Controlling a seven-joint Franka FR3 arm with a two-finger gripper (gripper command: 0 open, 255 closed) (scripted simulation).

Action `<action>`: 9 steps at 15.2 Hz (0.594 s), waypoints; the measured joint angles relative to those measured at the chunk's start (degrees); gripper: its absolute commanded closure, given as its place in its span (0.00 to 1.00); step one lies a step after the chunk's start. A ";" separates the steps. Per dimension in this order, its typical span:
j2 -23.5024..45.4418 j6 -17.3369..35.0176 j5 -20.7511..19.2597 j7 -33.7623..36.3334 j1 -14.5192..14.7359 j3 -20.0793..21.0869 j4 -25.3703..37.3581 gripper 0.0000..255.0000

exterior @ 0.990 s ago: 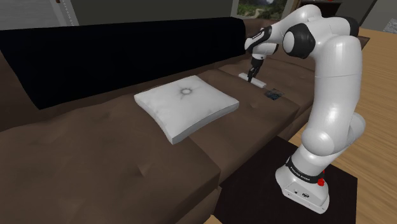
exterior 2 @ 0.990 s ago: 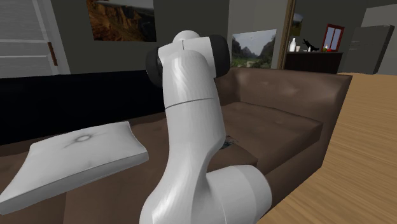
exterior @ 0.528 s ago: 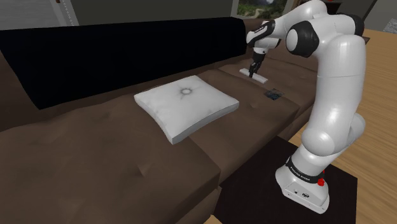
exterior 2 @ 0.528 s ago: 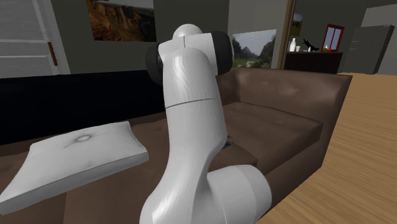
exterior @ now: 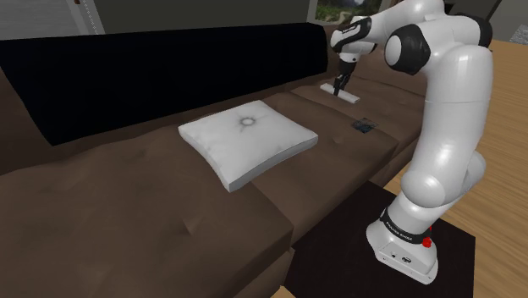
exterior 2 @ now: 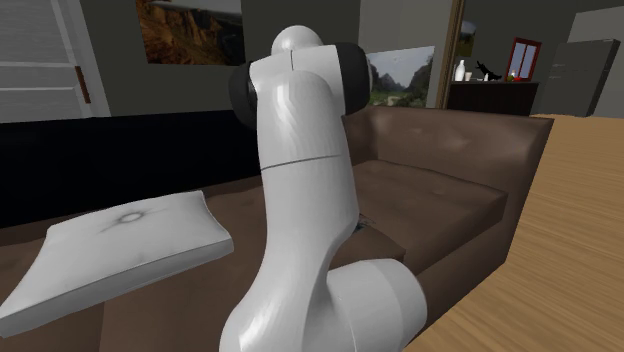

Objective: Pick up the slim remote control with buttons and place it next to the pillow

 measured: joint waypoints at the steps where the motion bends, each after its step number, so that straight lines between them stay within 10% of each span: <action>1: 0.04 -0.86 -0.02 -0.05 -0.17 -0.05 0.89 1.00; 9: -1.06 -6.18 -0.81 0.62 -0.23 -0.43 5.28 1.00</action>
